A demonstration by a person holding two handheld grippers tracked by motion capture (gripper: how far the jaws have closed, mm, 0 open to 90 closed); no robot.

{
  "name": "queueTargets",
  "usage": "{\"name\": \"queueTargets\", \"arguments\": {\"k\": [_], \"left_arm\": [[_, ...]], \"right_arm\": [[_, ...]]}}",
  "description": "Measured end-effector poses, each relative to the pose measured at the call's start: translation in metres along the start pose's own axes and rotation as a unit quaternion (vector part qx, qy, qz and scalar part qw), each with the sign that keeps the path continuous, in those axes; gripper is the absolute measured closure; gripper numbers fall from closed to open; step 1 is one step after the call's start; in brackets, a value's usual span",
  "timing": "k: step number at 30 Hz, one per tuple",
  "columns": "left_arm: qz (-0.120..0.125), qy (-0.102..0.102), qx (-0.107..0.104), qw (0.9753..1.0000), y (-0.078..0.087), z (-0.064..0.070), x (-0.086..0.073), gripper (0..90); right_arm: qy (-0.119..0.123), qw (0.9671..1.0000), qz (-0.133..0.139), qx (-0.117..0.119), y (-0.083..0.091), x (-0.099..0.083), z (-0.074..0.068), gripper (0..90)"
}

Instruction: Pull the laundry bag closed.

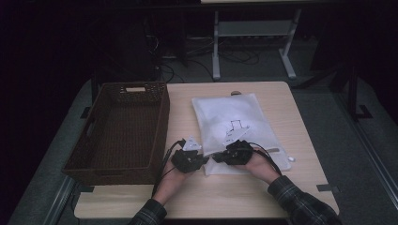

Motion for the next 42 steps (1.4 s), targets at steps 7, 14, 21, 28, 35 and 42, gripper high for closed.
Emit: {"name": "queueTargets", "arguments": {"k": [7, 14, 21, 28, 35, 42], "left_arm": [[-0.008, 0.001, 0.003, 1.0000, 0.000, -0.001, -0.001, 81.4], [-0.008, 0.001, 0.008, 0.9999, 0.000, -0.003, -0.001, 81.5], [-0.009, 0.001, 0.008, 0.9999, 0.000, -0.003, -0.002, 81.5], [-0.005, 0.007, 0.010, 0.9999, 0.001, -0.005, -0.001, 81.5], [-0.009, 0.014, 0.020, 0.9997, 0.003, -0.010, -0.002, 81.8], [-0.009, 0.016, 0.021, 0.9996, 0.002, -0.010, -0.002, 81.8]], "right_arm": [[0.004, 0.9999, -0.007, -0.008, -0.001, -0.002, 0.002, 86.6], [0.002, 0.9999, -0.007, -0.016, 0.001, -0.004, 0.006, 86.6], [0.000, 0.9999, -0.007, -0.016, 0.001, -0.005, 0.007, 86.6], [0.001, 0.9999, -0.003, -0.015, 0.003, -0.004, 0.008, 86.6], [0.001, 0.9997, -0.009, -0.024, 0.004, -0.007, 0.011, 86.7], [-0.005, 0.9996, -0.007, -0.026, 0.008, -0.009, 0.014, 86.7]]}}
Point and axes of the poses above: each handheld gripper's, and its own axes: y roughly backward along the jaws, x roughly out of its top, z roughly to its right, the point moved 9 cm from there along -y, roughly forward along the jaws, and after that the axes turned 11 degrees about z, right-handed, at the moved point
